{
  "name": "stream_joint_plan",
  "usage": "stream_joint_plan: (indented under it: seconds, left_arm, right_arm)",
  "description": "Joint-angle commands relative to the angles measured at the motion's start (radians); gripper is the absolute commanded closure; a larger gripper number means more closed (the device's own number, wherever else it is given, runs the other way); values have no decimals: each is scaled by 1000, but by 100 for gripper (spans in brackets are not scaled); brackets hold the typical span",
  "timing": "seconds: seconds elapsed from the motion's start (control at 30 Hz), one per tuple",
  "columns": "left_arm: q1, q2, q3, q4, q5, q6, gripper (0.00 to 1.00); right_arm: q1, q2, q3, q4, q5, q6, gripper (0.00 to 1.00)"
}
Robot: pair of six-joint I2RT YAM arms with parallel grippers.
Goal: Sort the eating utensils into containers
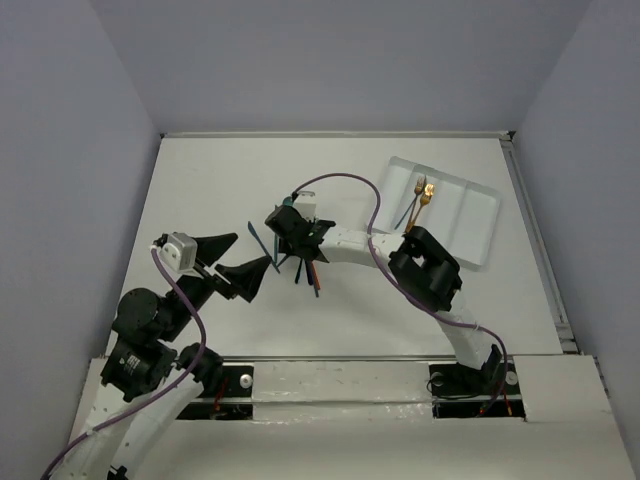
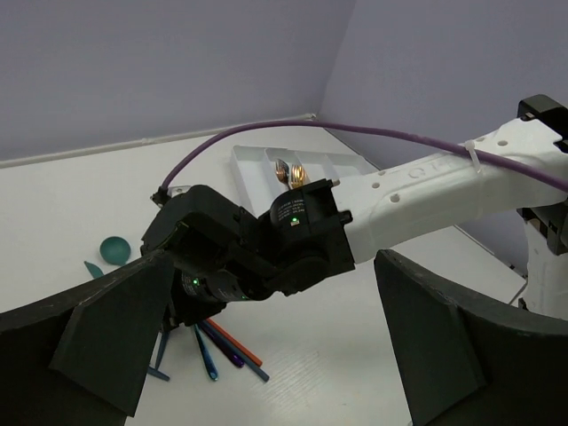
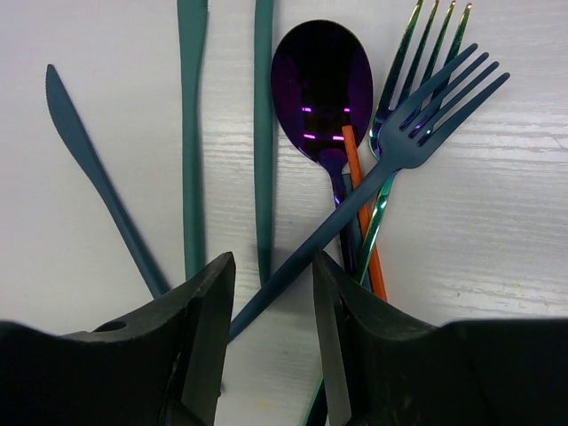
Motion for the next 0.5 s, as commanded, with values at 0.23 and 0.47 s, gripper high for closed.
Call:
stream_joint_plan:
  seconds: [0.23,0.47]
  left_arm:
    - [-42,-21,34,28,1,-1,1]
    - [-53,-26,34,25,-4,1,1]
  right_arm:
    - [-13,-5,-39,-5,68,80,58]
    - [-13,7,-41,-29,91,90,61]
